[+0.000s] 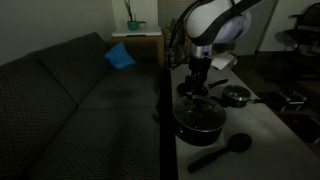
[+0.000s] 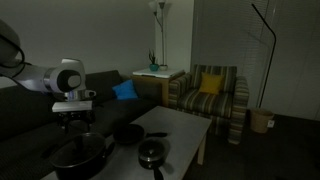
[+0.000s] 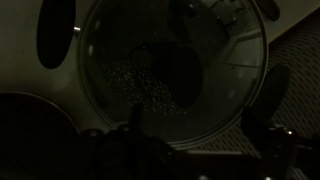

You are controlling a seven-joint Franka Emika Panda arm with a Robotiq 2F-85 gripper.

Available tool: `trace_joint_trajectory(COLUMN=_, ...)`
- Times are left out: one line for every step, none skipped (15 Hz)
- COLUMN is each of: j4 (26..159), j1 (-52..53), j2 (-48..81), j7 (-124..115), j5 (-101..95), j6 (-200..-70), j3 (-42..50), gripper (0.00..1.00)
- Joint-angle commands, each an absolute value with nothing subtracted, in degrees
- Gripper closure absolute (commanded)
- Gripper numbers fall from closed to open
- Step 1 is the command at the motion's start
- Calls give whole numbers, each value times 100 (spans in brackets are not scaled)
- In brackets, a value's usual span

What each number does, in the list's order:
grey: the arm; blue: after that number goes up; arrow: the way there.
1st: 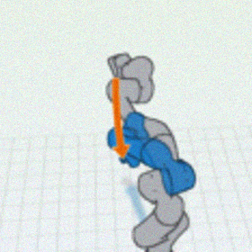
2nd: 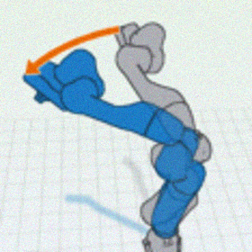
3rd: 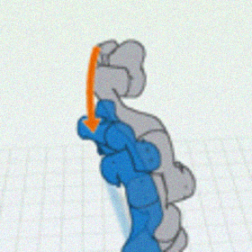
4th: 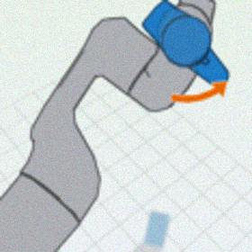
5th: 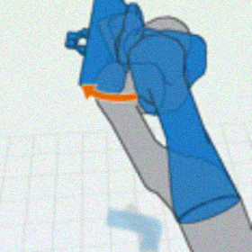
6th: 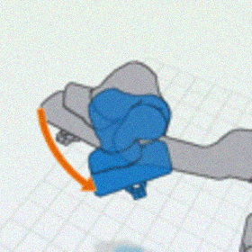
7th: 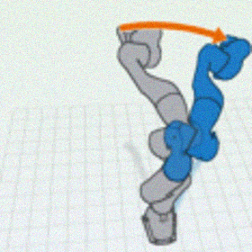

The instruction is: Take the lid off the coffee table and place it on the big pot

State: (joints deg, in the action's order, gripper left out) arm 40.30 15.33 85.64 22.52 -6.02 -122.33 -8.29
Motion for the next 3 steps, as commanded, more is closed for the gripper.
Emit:
trace_joint_trajectory(j4=3851, j1=1636, j2=8564, j7=2098, j5=-582, j6=-12097, j3=-705, gripper=0)
trace_joint_trajectory(j4=3840, j1=1645, j2=8563, j7=2057, j5=-578, j6=-12101, j3=-698, gripper=0)
trace_joint_trajectory(j4=3840, j1=1642, j2=8563, j7=2048, j5=-565, j6=-12119, j3=-710, gripper=0)
